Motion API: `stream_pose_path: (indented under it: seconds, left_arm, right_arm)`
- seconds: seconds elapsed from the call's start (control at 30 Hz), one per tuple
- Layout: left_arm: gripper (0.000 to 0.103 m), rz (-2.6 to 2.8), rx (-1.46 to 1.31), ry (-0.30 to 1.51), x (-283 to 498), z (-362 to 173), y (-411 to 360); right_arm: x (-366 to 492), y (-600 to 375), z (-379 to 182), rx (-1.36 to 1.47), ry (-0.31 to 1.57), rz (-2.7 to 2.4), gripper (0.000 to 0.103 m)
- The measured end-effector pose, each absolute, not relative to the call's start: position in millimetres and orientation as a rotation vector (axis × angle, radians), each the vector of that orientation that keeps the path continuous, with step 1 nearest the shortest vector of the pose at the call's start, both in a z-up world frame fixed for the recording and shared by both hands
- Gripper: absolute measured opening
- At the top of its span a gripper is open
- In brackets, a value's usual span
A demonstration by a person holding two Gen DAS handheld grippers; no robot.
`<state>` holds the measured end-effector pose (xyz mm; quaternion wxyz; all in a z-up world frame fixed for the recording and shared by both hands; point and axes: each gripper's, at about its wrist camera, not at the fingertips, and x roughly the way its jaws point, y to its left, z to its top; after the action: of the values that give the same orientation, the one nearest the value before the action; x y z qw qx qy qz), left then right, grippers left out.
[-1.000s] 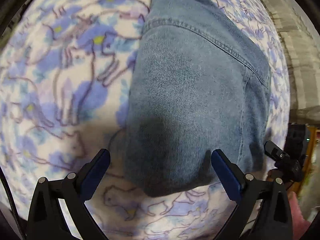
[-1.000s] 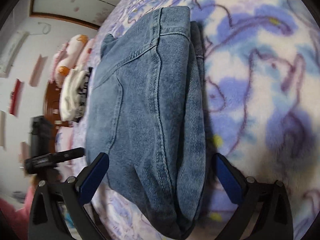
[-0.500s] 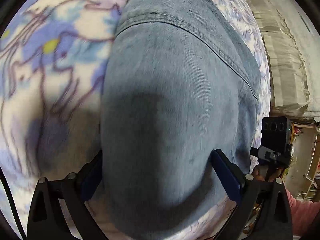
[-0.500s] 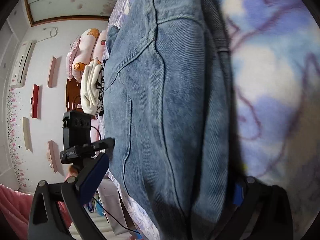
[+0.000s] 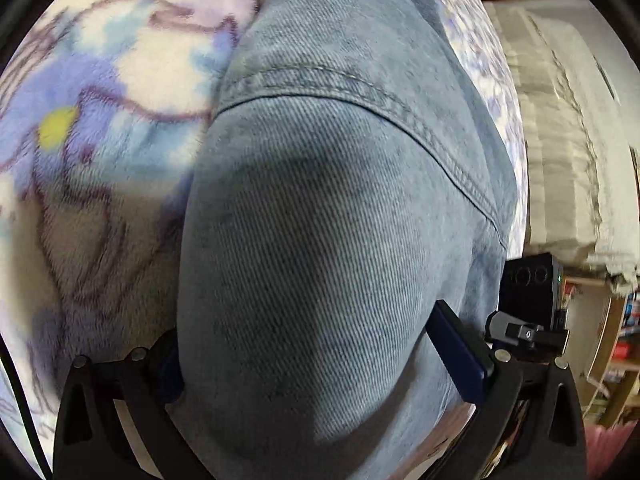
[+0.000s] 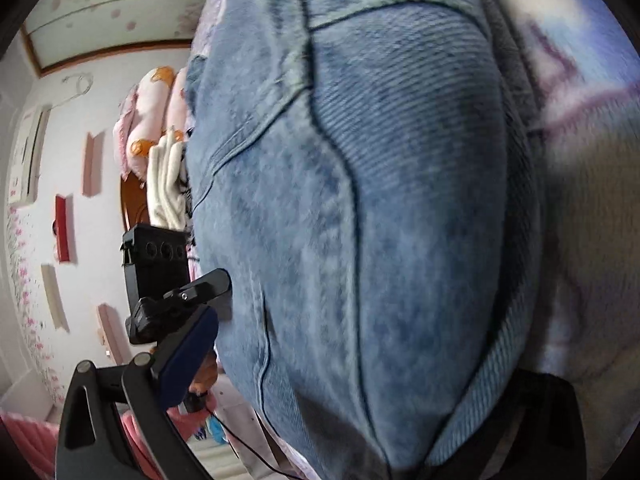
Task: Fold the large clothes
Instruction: 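Slide both open tools under the folded denim jacket edges and close them, then lift the folded jacket with both tools and carry it toward the clothes stack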
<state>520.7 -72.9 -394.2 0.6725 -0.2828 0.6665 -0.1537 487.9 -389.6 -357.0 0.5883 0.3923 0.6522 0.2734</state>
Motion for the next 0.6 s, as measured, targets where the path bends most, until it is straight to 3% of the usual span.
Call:
stream_pose_path:
  seconds: [0.17,0.2,0.33,0.53,0.6]
  left_arm:
    - [0.103,-0.240,-0.649,1.432,509,-386,-76]
    - [0.101,-0.220,-0.640,1.426,507,-383,-78]
    - [0.094,-0.133,-0.607,1.427,512,-372,-93]
    - [0.064,-0.022,-0.575,1.411,503,-345,-101]
    - [0.055,-0.006,-0.541,1.399,499,-332,-106]
  right_arm:
    - [486,-390,-355,0.912,1.514,0.593,0.100]
    - [486,-390,-354,0.902,1.518,0.575,0.092]
    - [476,-395,-347,0.868,1.516,0.484,0.047]
    - [465,-395,-331,0.869,1.443,0.483,0.023]
    - [460,-386,-315,0.813,1.408,0.473,0.019]
